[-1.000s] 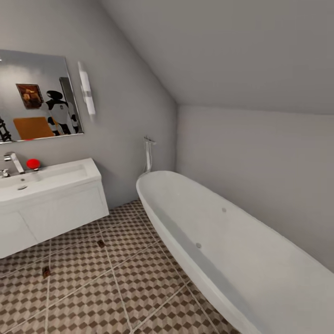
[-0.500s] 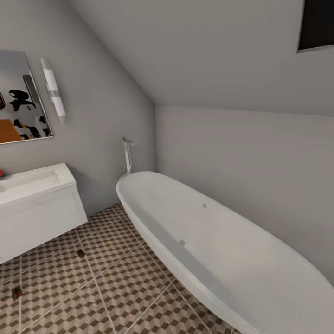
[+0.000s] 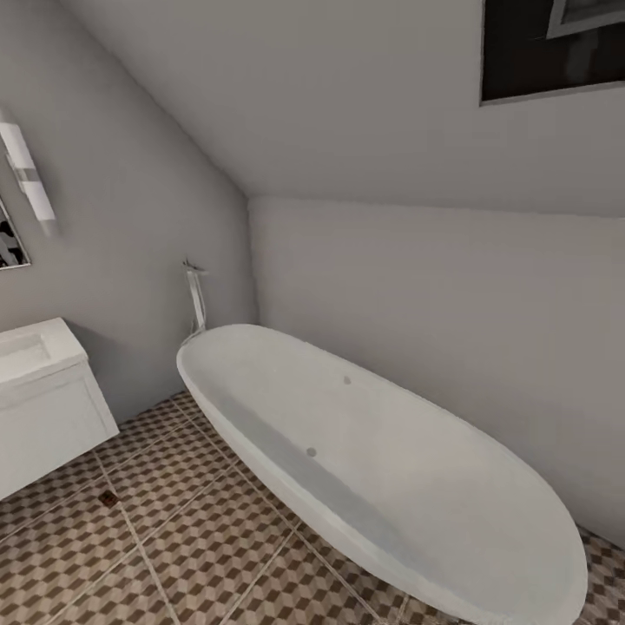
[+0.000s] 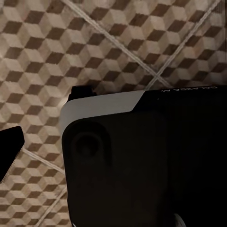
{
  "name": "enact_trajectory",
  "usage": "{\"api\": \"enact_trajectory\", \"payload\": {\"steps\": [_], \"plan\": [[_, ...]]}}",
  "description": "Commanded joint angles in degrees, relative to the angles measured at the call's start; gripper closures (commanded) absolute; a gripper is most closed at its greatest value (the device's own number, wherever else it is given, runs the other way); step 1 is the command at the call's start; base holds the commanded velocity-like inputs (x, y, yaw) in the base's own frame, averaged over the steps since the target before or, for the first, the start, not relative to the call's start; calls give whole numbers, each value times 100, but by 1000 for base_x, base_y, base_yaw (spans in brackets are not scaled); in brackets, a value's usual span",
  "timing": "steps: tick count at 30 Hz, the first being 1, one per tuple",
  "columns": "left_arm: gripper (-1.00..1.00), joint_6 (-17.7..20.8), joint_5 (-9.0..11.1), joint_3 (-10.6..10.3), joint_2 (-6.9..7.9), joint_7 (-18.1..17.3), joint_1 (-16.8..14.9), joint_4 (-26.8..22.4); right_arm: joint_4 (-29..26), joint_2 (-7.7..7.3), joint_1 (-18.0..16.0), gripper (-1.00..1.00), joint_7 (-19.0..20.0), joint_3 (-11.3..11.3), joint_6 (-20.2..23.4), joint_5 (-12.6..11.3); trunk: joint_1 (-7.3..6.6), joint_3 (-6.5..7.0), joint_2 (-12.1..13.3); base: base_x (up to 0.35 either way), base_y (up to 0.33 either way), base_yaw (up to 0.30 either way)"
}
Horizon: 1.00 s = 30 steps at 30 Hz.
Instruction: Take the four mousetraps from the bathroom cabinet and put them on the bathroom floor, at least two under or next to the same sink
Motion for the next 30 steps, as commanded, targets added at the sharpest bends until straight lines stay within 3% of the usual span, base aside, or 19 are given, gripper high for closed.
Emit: {"api": "enact_trajectory", "payload": {"steps": [1,30], "plan": [[-100,23,51,-45,1,-14,-2,-4,19,1,-9,-100,-25,-35,-30,52,0,-7,-5,0,0,-294],[-100,23,52,-44,2,-14,-2,-4,19,-29,-9,-100,-25,-42,-16,52,0,-7,-5,0,0,-294]]}}
